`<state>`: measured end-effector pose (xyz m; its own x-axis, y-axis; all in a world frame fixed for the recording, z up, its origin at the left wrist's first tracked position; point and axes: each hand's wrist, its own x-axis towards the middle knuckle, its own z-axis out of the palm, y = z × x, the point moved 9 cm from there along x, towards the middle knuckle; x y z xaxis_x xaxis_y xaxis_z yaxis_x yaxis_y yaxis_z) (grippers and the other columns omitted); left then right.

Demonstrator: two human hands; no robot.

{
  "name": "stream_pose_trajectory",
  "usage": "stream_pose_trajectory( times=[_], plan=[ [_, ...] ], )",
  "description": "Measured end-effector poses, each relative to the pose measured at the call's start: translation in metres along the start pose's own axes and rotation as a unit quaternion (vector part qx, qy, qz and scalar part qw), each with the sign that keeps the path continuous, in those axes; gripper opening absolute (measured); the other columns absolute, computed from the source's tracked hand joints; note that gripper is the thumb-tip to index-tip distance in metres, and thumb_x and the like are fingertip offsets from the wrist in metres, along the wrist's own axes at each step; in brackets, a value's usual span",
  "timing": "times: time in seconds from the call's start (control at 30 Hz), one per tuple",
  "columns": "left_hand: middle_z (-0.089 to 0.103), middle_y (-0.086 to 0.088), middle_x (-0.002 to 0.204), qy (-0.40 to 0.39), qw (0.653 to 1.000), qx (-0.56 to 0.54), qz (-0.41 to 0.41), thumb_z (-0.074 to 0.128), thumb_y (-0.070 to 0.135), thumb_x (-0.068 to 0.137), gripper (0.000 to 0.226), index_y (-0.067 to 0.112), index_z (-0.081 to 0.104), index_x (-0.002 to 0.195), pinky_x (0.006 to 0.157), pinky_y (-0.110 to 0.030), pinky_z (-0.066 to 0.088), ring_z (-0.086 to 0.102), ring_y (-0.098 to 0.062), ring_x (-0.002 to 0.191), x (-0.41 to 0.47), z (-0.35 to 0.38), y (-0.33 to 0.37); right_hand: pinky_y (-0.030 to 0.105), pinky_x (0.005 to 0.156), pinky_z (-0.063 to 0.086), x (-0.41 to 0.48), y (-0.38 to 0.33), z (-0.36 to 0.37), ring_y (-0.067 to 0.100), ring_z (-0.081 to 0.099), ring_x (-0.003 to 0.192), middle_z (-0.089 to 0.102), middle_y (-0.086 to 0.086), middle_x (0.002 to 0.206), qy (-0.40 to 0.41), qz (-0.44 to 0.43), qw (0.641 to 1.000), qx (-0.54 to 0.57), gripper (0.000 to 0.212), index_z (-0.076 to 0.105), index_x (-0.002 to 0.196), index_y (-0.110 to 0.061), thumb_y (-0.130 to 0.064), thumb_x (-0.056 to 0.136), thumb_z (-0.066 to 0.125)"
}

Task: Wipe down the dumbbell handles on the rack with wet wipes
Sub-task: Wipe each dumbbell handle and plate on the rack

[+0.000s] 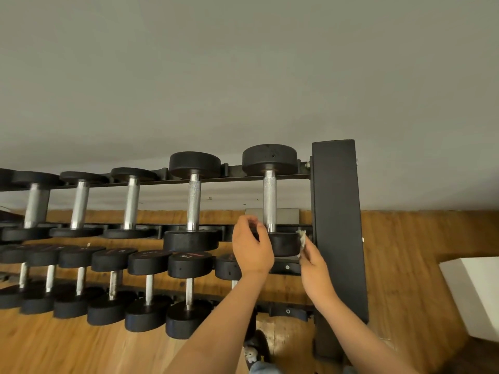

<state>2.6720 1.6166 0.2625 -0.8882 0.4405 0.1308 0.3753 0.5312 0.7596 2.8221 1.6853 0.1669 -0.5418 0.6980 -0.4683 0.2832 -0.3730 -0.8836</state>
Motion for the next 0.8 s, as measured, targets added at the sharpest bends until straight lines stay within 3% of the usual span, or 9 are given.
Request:
stream_pose_trajectory(
  times=[0.17, 0.27, 0.33, 0.47, 0.53, 0.6, 0.73, 0.8],
  plan=[
    [0.057, 0.008, 0.093, -0.002, 1.0, -0.002, -0.002, 0.053, 0.017, 0.096, 0.005, 0.02, 0.054, 0.099, 0.073, -0.008, 0.037, 0.052, 0.0, 0.086, 0.0, 0.001, 0.0, 0.03, 0.114, 0.028, -0.002, -0.001, 0.003, 0.012, 0.032, 0.142, 0.033, -0.005, 0.154, -0.053, 0.02, 0.998, -0.009, 0.074, 0.025, 0.154, -0.024, 0.013, 0.093, 0.045],
    [0.057, 0.008, 0.093, -0.004, 1.0, -0.005, -0.011, 0.052, 0.017, 0.096, 0.005, 0.019, 0.054, 0.101, 0.073, -0.009, 0.037, 0.052, -0.001, 0.086, 0.0, 0.001, -0.001, 0.039, 0.119, 0.025, -0.01, -0.004, 0.008, 0.012, 0.028, 0.144, 0.023, -0.007, 0.159, -0.043, 0.01, 0.999, 0.016, 0.08, 0.018, 0.153, -0.031, 0.013, 0.093, 0.047],
    [0.057, 0.007, 0.094, 0.0, 1.0, -0.006, -0.011, 0.052, 0.018, 0.097, 0.006, 0.019, 0.054, 0.101, 0.073, -0.008, 0.037, 0.053, -0.002, 0.086, 0.0, 0.0, -0.001, 0.038, 0.121, 0.019, -0.022, -0.01, 0.012, 0.009, 0.018, 0.146, 0.012, -0.018, 0.156, -0.036, -0.011, 0.999, 0.018, 0.084, 0.009, 0.152, -0.037, 0.011, 0.094, 0.046],
    [0.056, 0.008, 0.091, 0.003, 1.0, -0.021, -0.002, 0.048, 0.017, 0.098, 0.006, 0.02, 0.053, 0.099, 0.072, -0.011, 0.037, 0.052, -0.001, 0.085, -0.001, -0.002, 0.002, 0.003, 0.108, 0.017, -0.05, -0.043, 0.023, -0.005, 0.006, 0.144, 0.0, -0.025, 0.158, -0.043, -0.13, 0.988, -0.077, 0.082, 0.007, 0.149, -0.042, 0.006, 0.096, 0.047],
    [0.055, 0.01, 0.09, 0.001, 1.0, -0.031, -0.004, 0.047, 0.015, 0.099, 0.008, 0.021, 0.052, 0.097, 0.073, -0.015, 0.04, 0.051, -0.001, 0.085, -0.001, -0.002, 0.002, 0.008, 0.114, 0.014, -0.062, -0.066, 0.035, -0.006, 0.008, 0.146, 0.01, -0.02, 0.159, -0.041, -0.228, 0.963, -0.135, 0.066, 0.022, 0.148, -0.035, 0.003, 0.098, 0.045],
    [0.056, 0.01, 0.09, -0.007, 0.999, -0.046, -0.027, 0.047, 0.013, 0.098, 0.009, 0.02, 0.054, 0.096, 0.074, -0.02, 0.042, 0.053, -0.004, 0.086, 0.001, -0.002, -0.001, 0.012, 0.115, 0.019, -0.065, -0.083, 0.041, -0.007, 0.022, 0.142, 0.03, -0.015, 0.152, -0.012, -0.279, 0.945, -0.171, 0.049, 0.038, 0.14, -0.031, -0.006, 0.099, 0.049],
    [0.061, 0.004, 0.097, -0.039, 0.981, -0.155, -0.114, 0.046, 0.013, 0.101, 0.012, 0.015, 0.057, 0.1, 0.078, -0.016, 0.041, 0.056, -0.004, 0.092, 0.01, -0.001, -0.011, 0.012, 0.105, 0.037, -0.041, -0.108, 0.017, -0.005, 0.051, 0.118, 0.057, -0.014, 0.126, 0.074, -0.278, 0.947, -0.144, 0.035, 0.058, 0.12, -0.03, -0.01, 0.092, 0.063],
    [0.062, 0.002, 0.1, -0.047, 0.981, -0.138, -0.13, 0.043, 0.017, 0.103, 0.015, 0.014, 0.058, 0.105, 0.081, -0.018, 0.044, 0.057, -0.007, 0.092, 0.016, 0.001, -0.012, 0.012, 0.096, 0.046, -0.022, -0.123, 0.002, -0.009, 0.056, 0.105, 0.06, -0.015, 0.112, 0.099, -0.259, 0.954, -0.11, 0.027, 0.064, 0.109, -0.026, -0.007, 0.09, 0.065]
  ],
)
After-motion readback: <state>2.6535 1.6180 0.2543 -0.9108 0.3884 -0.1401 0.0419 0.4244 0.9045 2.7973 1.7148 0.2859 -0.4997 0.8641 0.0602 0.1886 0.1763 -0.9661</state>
